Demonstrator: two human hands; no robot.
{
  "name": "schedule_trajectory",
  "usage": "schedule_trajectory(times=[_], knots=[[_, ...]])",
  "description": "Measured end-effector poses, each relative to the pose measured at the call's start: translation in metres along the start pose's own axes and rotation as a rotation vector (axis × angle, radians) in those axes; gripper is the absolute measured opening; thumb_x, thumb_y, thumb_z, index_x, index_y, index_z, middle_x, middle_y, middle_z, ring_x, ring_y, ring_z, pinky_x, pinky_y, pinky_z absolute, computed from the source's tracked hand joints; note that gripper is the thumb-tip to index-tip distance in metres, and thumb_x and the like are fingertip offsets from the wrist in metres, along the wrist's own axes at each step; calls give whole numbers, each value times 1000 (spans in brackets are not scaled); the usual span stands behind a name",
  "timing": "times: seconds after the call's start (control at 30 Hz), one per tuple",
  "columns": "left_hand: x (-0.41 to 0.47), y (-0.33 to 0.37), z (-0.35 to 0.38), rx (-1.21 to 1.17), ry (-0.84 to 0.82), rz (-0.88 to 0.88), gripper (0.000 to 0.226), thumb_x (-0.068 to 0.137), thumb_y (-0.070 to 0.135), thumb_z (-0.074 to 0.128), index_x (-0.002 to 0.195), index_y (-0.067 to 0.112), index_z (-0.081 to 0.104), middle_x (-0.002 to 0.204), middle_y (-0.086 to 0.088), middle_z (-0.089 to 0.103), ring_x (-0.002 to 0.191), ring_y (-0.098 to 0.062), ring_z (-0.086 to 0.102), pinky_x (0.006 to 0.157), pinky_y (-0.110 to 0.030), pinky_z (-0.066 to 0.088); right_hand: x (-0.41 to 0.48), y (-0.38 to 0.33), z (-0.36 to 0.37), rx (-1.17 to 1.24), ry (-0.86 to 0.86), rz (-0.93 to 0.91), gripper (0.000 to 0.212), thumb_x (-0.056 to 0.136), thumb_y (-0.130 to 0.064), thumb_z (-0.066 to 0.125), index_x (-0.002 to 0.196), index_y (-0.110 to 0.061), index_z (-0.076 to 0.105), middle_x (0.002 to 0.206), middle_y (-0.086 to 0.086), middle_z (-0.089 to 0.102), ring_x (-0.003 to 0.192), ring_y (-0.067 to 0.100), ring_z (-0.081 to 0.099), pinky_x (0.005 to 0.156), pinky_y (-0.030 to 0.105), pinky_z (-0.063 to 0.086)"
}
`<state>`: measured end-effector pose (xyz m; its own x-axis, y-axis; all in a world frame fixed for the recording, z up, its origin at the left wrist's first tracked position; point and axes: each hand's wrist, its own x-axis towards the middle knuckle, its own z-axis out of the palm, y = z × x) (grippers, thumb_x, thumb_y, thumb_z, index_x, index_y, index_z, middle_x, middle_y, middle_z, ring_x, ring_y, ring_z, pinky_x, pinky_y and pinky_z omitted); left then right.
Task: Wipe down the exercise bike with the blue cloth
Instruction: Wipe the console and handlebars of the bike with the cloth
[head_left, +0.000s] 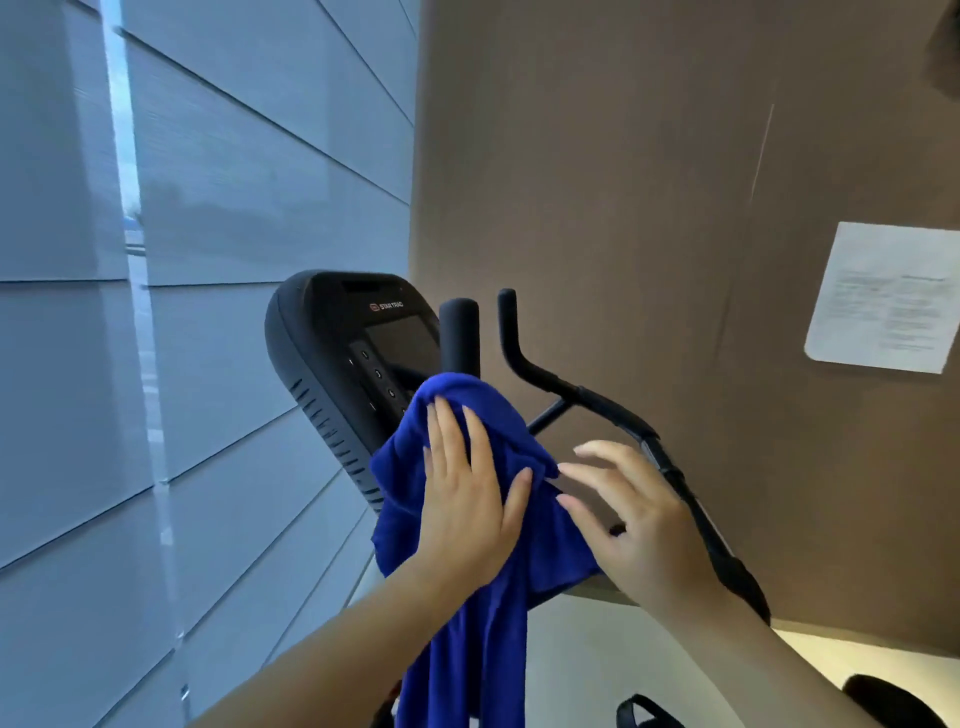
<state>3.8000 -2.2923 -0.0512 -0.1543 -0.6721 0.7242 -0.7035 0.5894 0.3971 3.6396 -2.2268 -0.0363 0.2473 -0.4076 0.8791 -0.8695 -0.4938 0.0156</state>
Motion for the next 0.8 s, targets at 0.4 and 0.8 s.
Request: schedule_trajectory(times=[0.4,0.8], knots=[[43,-9,-10,137,63,160,69,87,13,50,143,-4,13,151,-30,-7,139,-45,-8,112,-48,4,-1,14,8,-44,-230,68,43,83,-27,65,120,-5,60,122,7,62,115,18,57,94,26,44],[9,-29,-1,54,-52,305,57,93,42,26,139,9,30,144,-4,-37,134,-29,-34,107,-33,-10,-25,-1,7,-261,-416,157,67,89,-57,7,130,-19,43,105,-6,63,88,11,59,71,23,46]])
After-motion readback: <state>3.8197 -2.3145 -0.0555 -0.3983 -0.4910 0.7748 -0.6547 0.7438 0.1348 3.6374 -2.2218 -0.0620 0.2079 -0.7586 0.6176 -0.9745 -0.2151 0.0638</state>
